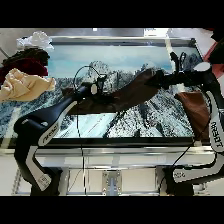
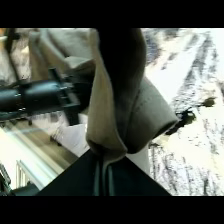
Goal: Fold the shirts.
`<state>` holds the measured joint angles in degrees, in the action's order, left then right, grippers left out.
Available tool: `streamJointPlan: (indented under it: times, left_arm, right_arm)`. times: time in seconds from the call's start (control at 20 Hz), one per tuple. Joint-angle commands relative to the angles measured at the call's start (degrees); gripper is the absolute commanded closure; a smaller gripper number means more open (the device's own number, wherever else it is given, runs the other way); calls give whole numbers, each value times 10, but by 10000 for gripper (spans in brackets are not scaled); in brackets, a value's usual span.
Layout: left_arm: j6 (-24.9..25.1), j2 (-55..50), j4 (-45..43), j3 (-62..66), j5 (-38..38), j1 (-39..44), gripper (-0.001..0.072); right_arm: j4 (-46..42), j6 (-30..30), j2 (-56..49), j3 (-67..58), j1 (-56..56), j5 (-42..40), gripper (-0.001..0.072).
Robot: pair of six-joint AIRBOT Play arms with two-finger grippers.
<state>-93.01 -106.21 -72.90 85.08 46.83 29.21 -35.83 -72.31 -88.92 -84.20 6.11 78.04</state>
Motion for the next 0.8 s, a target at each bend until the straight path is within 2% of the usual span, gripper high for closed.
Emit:
streamJointPlan:
  times: [0.0,0.2,0.35,0.6,0.75]
  left_arm:
    - [-6,-31,16,1,-1,16,700]
    - [7,0,3,78,60,-15,699]
    - [21,88,-80,134,121,-70,699]
    - [26,262,-228,141,129,-175,699]
    - [26,321,-232,141,129,-238,699]
  right_arm:
    - [-16,-15,12,-41,-67,-10,686]
    - [-19,-30,12,-60,-135,-54,686]
    - [-21,-47,11,-60,-174,-81,687]
    - [-15,-62,2,-61,-279,-207,688]
    - [17,-76,-36,-63,-337,-270,688]
